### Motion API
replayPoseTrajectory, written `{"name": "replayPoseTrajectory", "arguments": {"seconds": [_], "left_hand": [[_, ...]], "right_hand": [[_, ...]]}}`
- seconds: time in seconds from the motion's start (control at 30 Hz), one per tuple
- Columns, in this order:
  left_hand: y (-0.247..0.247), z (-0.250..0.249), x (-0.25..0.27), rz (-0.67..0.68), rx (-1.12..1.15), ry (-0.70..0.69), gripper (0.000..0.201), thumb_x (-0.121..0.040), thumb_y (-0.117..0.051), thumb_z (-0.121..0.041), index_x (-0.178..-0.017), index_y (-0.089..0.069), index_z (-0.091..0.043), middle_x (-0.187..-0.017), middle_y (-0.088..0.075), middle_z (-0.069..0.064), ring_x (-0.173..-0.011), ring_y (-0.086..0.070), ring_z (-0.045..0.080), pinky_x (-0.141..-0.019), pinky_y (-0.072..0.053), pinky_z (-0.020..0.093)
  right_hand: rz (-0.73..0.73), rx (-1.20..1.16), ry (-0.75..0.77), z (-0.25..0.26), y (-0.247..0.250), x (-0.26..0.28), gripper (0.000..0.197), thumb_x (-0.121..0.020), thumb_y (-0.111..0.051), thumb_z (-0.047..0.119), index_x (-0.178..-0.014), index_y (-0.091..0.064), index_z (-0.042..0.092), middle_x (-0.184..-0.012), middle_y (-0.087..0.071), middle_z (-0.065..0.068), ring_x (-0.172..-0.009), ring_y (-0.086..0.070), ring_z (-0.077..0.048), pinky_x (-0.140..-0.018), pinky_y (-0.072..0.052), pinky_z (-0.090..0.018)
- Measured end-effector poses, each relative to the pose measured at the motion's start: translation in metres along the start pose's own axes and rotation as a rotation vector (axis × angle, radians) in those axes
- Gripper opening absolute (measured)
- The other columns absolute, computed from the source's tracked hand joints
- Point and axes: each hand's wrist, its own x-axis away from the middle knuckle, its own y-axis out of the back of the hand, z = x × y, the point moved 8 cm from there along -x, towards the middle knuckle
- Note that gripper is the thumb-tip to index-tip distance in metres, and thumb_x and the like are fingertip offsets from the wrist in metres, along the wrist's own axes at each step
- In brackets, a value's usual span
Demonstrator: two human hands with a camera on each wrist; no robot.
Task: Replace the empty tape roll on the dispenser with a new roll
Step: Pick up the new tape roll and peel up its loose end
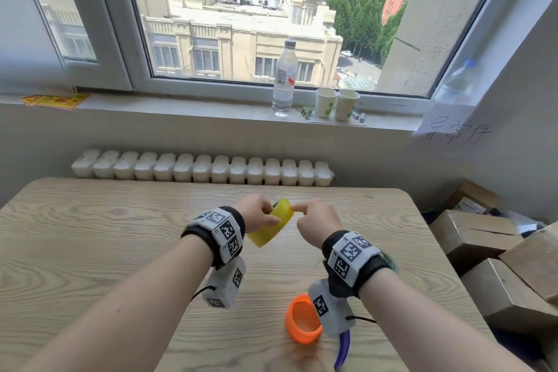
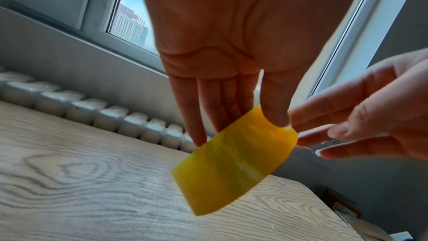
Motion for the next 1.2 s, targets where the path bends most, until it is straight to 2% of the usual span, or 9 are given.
{"name": "replayPoseTrajectory", "arguments": {"seconds": [0.13,0.23,0.37,0.5,0.6,0.67,0.93,1.1,1.2], "left_hand": [[0.004,-0.008,0.008,0.0,-0.012,-0.011,0.033,-0.086,-0.061,-0.033,-0.103,-0.066,-0.006,-0.091,-0.063,0.006,-0.084,-0.055,0.02,-0.077,-0.044,0.031],[0.004,-0.016,0.017,0.061,0.084,-0.057,0.025,-0.087,-0.061,-0.029,-0.1,-0.065,-0.008,-0.083,-0.057,0.002,-0.075,-0.052,0.016,-0.072,-0.042,0.029],[0.001,-0.036,0.028,0.184,0.301,-0.107,0.026,-0.089,-0.059,-0.023,-0.109,-0.063,-0.006,-0.094,-0.06,0.004,-0.087,-0.056,0.016,-0.081,-0.049,0.027],[-0.003,-0.048,0.033,0.258,0.348,-0.101,0.035,-0.092,-0.055,-0.024,-0.121,-0.058,-0.003,-0.108,-0.061,0.006,-0.1,-0.057,0.017,-0.08,-0.048,0.02],[-0.004,-0.048,0.034,0.261,0.377,-0.108,0.033,-0.092,-0.056,-0.023,-0.12,-0.058,-0.006,-0.107,-0.061,0.004,-0.1,-0.057,0.016,-0.086,-0.048,0.025],[-0.002,-0.048,0.033,0.233,0.358,-0.13,0.026,-0.091,-0.057,-0.022,-0.113,-0.061,-0.009,-0.101,-0.061,0.003,-0.095,-0.056,0.016,-0.089,-0.046,0.03],[0.004,-0.05,0.033,0.174,0.264,-0.166,0.008,-0.09,-0.059,-0.021,-0.09,-0.063,-0.013,-0.077,-0.05,0.003,-0.069,-0.043,0.015,-0.064,-0.035,0.024],[0.007,-0.057,0.036,0.136,0.267,-0.224,0.016,-0.088,-0.061,-0.016,-0.102,-0.067,-0.011,-0.075,-0.06,-0.01,-0.063,-0.052,-0.003,-0.064,-0.04,0.013],[0.009,-0.058,0.036,0.109,0.252,-0.231,0.02,-0.086,-0.064,-0.015,-0.105,-0.068,-0.008,-0.074,-0.061,-0.011,-0.051,-0.052,-0.013,-0.054,-0.037,0.003]], "right_hand": [[0.001,-0.04,0.029,-0.003,0.006,0.004,0.051,-0.083,-0.039,-0.001,-0.116,-0.067,0.025,-0.129,-0.061,-0.003,-0.117,-0.056,-0.019,-0.095,-0.046,-0.027],[-0.021,-0.015,0.045,-0.008,0.012,0.003,0.055,-0.081,-0.043,0.001,-0.126,-0.059,0.028,-0.126,-0.063,0.002,-0.112,-0.059,-0.017,-0.096,-0.047,-0.029],[-0.014,0.028,0.031,-0.02,0.019,0.004,0.062,-0.078,-0.056,0.001,-0.133,-0.051,0.031,-0.128,-0.061,-0.003,-0.116,-0.056,-0.022,-0.087,-0.044,-0.024],[0.012,-0.041,0.013,-0.03,0.022,0.002,0.046,-0.076,-0.064,0.007,-0.118,-0.065,0.024,-0.109,-0.071,-0.004,-0.099,-0.064,-0.018,-0.074,-0.046,-0.022],[-0.019,-0.038,-0.002,-0.034,0.026,0.002,0.022,-0.075,-0.069,0.013,-0.095,-0.075,0.018,-0.095,-0.074,-0.006,-0.092,-0.067,-0.02,-0.07,-0.047,-0.025],[-0.046,-0.063,-0.025,-0.036,0.031,0.002,0.014,-0.075,-0.07,0.015,-0.087,-0.077,0.017,-0.09,-0.075,-0.005,-0.089,-0.067,-0.021,-0.073,-0.049,-0.027],[-0.091,-0.087,-0.018,-0.03,0.04,0.003,0.028,-0.075,-0.062,0.008,-0.096,-0.075,0.022,-0.097,-0.074,-0.003,-0.095,-0.065,-0.019,-0.078,-0.048,-0.024],[-0.091,-0.115,-0.089,-0.037,0.039,0.007,0.036,-0.08,-0.048,0.005,-0.095,-0.076,0.021,-0.098,-0.072,-0.007,-0.085,-0.061,-0.024,-0.072,-0.049,-0.027],[-0.107,-0.126,-0.093,-0.036,0.042,0.009,0.039,-0.08,-0.045,0.004,-0.098,-0.075,0.022,-0.099,-0.072,-0.005,-0.084,-0.059,-0.021,-0.072,-0.045,-0.026]]}}
